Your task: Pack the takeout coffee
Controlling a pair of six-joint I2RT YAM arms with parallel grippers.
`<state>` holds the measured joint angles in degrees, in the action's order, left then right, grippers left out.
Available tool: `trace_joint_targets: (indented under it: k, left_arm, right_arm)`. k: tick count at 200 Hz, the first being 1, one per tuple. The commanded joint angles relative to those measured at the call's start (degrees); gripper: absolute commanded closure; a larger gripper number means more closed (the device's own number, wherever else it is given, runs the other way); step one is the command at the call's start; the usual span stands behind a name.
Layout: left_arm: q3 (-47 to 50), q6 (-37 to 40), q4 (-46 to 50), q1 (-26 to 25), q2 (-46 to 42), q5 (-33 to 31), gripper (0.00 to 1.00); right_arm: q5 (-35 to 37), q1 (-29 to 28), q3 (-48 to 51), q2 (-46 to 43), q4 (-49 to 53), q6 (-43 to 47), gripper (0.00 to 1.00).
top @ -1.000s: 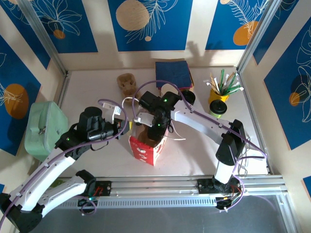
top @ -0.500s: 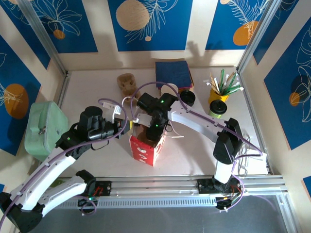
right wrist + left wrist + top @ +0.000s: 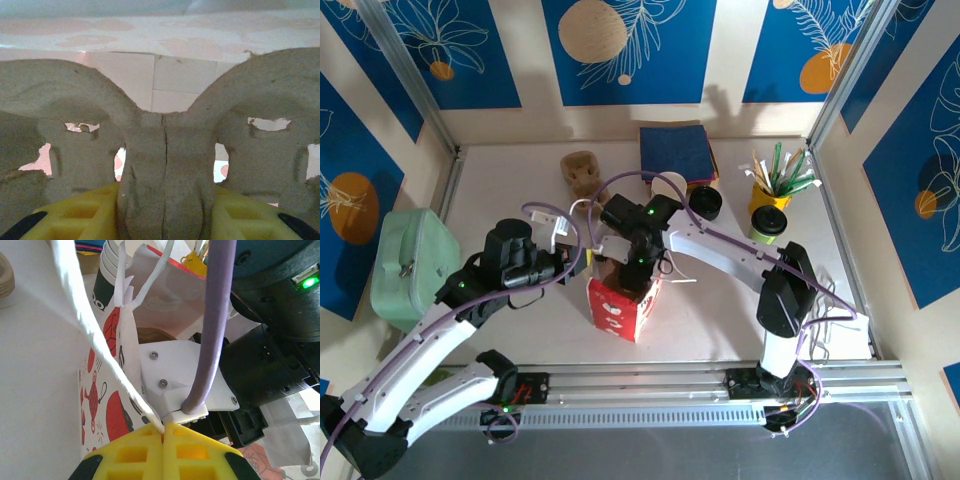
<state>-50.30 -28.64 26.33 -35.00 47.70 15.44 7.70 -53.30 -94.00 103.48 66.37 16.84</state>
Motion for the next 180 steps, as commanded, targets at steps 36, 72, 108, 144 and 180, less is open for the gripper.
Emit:
trace_joint_targets:
  k: [36, 72, 108, 144, 180]
  left_arm:
    - [-1.46, -0.26, -2.51, -0.31, -0.51, 0.02, 0.97]
    - [-1.55, -0.19, -2.53, -0.26, -0.51, 0.07, 0.97]
    - [-1.29, -0.36, -2.79, -0.28, -0.42, 0.18, 0.97]
    - [-1.11, -0.52, -3.15, -0.32, -0.65, 0.33, 0.97]
    - [-0.67, -0.62, -3.52, -0.28, -0.68, 0.55, 0.97]
  right_arm:
    - [0.56, -1.37, 0.85, 3.76, 1.16, -1.19, 0.60]
    - [1.26, -1.53, -0.70, 3.34, 3.05, -1.88, 0.60]
    - [0.79, -2.13, -3.06, 0.56, 3.23, -1.32, 0.60]
    - [2.09, -2.20, -5.62, 0.17, 4.36, -1.15, 0.60]
    - [1.61, -2.12, -5.94, 1.12, 4.02, -1.28, 0.60]
